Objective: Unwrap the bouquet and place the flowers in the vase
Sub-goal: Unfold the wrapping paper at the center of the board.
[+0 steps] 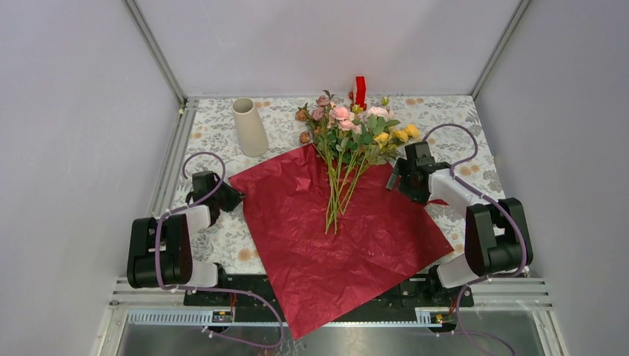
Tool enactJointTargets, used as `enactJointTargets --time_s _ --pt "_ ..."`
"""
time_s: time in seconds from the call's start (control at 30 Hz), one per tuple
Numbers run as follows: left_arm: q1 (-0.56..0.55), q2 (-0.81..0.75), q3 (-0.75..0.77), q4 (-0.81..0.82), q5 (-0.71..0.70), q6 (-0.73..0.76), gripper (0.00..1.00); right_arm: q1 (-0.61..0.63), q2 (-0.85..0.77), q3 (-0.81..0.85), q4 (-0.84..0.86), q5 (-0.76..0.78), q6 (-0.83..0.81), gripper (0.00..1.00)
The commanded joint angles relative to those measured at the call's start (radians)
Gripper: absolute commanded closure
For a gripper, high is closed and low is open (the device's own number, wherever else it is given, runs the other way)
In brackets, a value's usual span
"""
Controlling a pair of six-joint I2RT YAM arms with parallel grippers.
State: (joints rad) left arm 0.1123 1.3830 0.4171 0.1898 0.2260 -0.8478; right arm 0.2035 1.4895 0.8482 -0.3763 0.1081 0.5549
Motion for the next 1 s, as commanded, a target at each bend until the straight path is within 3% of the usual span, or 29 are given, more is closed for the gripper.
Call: enactJointTargets --time_s 0.0,0.2,0.4,0.47,0.53,0.63,0.8,0.97 --pt "0.004 0.027 0.036 0.091 0.000 -0.027 1.00 -0.045 0.038 0.047 0.043 -0.044 0.011 0.13" --pt "-0.005 0.054 0.065 0.103 -0.005 -0.041 1.00 -0.084 0.081 0.062 0.067 -0.096 0.024 0.14" --pt "-0.005 -0.037 0.040 0.061 -0.063 -0.021 0.98 -0.094 0.031 0.055 0.067 -0.138 0.003 0.15" --pt "-0.005 -0.099 0.032 0.031 -0.081 -0.009 0.83 -0.096 -0.007 0.047 0.066 -0.159 -0.010 0.15" --pt "-0.005 -0.159 0.030 -0.010 -0.098 -0.003 0.47 -0.096 -0.047 0.043 0.064 -0.200 -0.026 0.15" --pt "-0.005 -0.259 0.046 -0.097 -0.130 -0.002 0.19 -0.096 -0.095 0.038 0.050 -0.271 -0.041 0.17" --pt "-0.005 -0.425 0.107 -0.285 -0.158 0.018 0.01 -0.096 -0.185 0.005 0.048 -0.337 -0.042 0.19" --pt "-0.005 -0.527 0.236 -0.460 -0.146 0.148 0.01 -0.095 -0.254 -0.008 0.049 -0.447 -0.031 0.21"
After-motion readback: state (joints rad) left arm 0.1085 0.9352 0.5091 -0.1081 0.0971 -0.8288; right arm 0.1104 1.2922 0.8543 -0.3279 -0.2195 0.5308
